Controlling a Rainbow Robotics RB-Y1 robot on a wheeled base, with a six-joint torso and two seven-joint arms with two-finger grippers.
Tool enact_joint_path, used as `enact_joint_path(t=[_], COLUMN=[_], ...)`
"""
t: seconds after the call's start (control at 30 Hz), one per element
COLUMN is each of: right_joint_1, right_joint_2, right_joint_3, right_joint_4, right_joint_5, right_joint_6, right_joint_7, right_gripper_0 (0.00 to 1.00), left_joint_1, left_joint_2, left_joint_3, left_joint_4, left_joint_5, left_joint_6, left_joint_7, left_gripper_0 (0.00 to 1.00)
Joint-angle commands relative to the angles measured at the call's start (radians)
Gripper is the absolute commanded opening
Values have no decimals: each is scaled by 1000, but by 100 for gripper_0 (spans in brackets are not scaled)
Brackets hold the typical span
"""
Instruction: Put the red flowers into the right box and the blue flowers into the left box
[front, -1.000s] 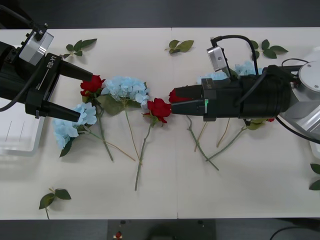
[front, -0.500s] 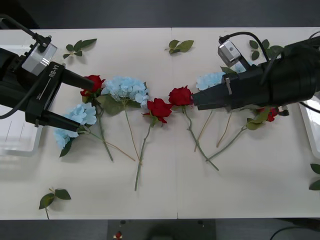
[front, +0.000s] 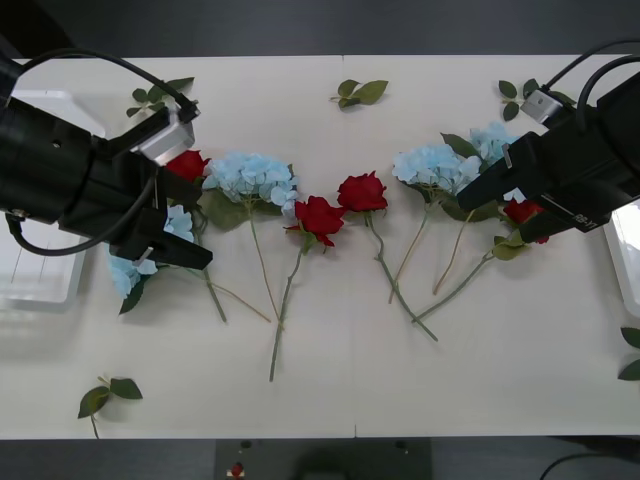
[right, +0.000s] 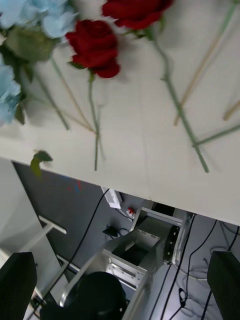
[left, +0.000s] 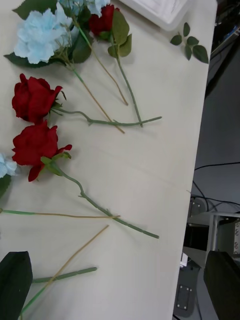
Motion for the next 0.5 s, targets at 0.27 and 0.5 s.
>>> enact_joint_path(t=[0.27, 0.5], right_joint_1=[-11, 52], right_joint_2=[71, 115], right_joint_3=[-5, -4], right_joint_4=[-19, -19], right_joint_5=[239, 386], right_joint_6=[55, 14], right_joint_7=[-516, -646], right_gripper_0=[100, 100], left_joint_1=[-17, -57], left_joint_2=[-121, -236], left_joint_3=[-98, -133], left_joint_4=[-145, -148], left_joint_5=[-328, -494], left_joint_6=[82, 257], left_joint_7=[706, 1025], left_gripper_0=[100, 100])
